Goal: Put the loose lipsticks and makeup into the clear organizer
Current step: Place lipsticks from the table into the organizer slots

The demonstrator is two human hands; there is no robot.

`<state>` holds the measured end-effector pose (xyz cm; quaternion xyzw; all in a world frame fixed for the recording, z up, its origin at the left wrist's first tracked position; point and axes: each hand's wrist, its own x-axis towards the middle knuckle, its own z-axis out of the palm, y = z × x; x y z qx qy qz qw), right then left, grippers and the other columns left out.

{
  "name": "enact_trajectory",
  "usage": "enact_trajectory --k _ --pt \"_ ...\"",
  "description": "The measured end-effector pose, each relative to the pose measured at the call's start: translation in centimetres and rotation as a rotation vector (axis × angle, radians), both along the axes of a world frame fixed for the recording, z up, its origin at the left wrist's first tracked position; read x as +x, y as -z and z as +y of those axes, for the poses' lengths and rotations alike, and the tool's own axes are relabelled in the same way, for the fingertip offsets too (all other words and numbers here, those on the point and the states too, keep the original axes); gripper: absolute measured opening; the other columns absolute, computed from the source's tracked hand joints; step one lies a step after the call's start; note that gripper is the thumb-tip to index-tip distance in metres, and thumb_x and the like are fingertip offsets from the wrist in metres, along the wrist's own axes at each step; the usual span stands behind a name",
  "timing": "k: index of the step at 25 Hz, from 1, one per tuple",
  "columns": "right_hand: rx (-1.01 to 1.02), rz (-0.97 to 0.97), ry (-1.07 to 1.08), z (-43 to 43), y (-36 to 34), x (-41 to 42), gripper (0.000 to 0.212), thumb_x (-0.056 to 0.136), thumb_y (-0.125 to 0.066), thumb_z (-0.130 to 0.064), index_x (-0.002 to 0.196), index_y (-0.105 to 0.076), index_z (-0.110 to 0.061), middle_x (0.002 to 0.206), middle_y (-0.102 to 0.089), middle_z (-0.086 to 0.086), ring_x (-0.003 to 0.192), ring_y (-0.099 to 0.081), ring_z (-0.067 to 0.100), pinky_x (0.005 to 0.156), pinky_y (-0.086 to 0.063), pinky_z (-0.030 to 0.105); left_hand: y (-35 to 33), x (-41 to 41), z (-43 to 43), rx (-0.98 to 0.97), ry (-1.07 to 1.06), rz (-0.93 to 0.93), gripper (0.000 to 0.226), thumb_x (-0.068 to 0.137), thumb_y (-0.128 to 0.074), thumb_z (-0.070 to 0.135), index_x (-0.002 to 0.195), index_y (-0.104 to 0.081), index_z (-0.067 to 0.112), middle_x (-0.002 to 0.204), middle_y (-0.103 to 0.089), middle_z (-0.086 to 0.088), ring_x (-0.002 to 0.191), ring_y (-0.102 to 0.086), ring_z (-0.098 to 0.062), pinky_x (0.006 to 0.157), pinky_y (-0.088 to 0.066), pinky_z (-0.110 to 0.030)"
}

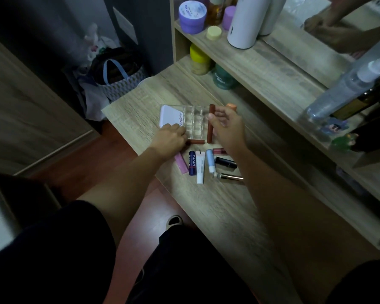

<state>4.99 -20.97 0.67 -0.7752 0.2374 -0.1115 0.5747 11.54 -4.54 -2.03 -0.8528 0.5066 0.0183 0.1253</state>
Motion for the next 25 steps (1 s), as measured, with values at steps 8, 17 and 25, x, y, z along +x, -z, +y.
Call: enact_trajectory --k 8,17,25 --pt "-0.010 -0.060 0.014 -1.0 -1.9 1.6 0.034 0.087 -0.062 -0.012 0.120 -0.057 -0.007 0.095 -0.065 -0.006 0.077 -0.062 -0.010 0.068 -0.051 0.008 -1.3 0.6 0.7 -0.098 -0.004 0.080 0.030 0.084 -0.054 0.028 0.094 -0.061 0.000 0.096 -0.062 -0.018 0.087 -0.058 -0.034 0.072 -0.046 -0.042" --pt "-0.014 -0.080 -0.038 -1.7 -3.7 4.3 0.028 0.087 -0.062 -0.010 0.115 -0.060 -0.010 0.100 -0.063 -0.007 0.083 -0.059 -0.008 0.071 -0.051 0.008 -5.4 4.6 2.2 -0.475 -0.274 0.379 0.018 0.090 -0.055 0.015 0.099 -0.057 0.000 0.096 -0.064 -0.020 0.084 -0.059 -0.033 0.071 -0.044 -0.037" --pt "-0.106 0.021 -0.087 -1.4 -0.6 5.5 0.028 0.085 -0.065 -0.015 0.112 -0.063 -0.019 0.102 -0.070 -0.007 0.080 -0.058 -0.011 0.076 -0.050 0.015 -5.5 7.3 -0.6 -0.390 -0.310 0.387 0.021 0.088 -0.057 0.012 0.104 -0.062 -0.001 0.105 -0.063 -0.022 0.095 -0.059 -0.034 0.081 -0.046 -0.039"
